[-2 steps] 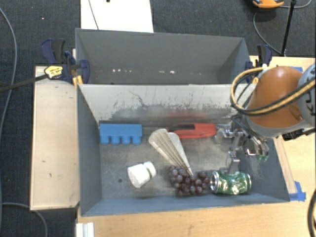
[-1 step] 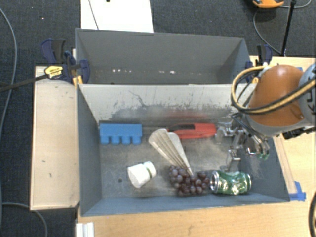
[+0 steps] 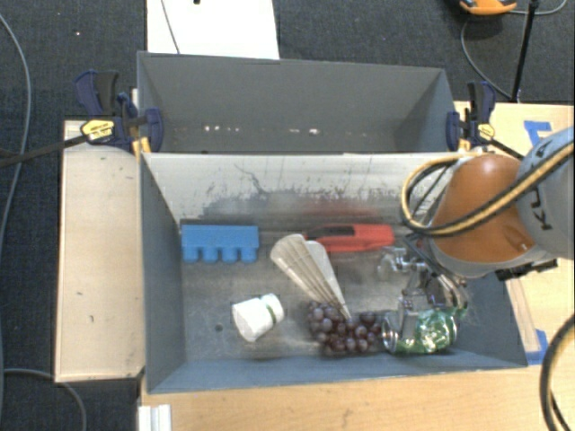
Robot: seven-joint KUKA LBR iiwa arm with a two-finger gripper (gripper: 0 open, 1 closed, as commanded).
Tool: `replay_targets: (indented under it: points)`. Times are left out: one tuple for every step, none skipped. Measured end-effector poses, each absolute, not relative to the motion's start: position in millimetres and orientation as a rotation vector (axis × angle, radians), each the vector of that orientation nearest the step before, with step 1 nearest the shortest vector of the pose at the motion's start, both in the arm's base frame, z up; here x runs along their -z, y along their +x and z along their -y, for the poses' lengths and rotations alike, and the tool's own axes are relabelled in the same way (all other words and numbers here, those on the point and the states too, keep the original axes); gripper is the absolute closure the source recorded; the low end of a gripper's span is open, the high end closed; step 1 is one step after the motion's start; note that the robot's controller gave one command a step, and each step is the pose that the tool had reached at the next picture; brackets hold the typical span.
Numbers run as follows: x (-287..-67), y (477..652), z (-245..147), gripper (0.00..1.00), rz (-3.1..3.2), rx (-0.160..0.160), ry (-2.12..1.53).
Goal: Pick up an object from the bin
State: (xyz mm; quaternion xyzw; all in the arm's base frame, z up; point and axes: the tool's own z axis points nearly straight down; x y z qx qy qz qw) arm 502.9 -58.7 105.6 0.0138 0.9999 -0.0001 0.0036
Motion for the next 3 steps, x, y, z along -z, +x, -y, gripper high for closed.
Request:
replay_targets:
  points:
    - [-73.2,487.1,40.1,0.00,-3.137,0.000,0.100]
    - [-72.1,481.8,23.7,0.00,-3.135,0.001,0.190]
    - [-73.5,481.5,19.2,0.00,-3.127,0.000,0.283]
